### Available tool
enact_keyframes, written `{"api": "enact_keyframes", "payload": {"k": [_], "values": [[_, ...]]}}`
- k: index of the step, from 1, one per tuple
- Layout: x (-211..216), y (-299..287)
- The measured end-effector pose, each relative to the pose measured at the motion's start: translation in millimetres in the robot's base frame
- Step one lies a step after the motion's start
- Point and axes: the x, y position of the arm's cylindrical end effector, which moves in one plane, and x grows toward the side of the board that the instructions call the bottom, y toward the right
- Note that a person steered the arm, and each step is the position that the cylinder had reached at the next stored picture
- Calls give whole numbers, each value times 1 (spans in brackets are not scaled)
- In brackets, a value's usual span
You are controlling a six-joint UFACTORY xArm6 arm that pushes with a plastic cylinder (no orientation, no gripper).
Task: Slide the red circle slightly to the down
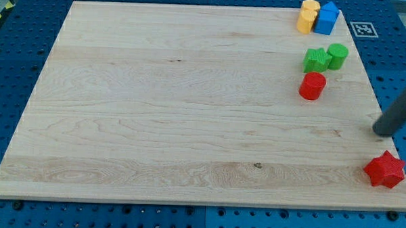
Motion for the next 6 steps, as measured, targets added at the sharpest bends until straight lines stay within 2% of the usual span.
{"api": "enact_keyframes", "payload": {"k": [1,2,3,4,5,6], "values": [[-48,-15],[-73,-40],[-77,-78],[-51,-109],[-22,-116],[-56,-132]]}}
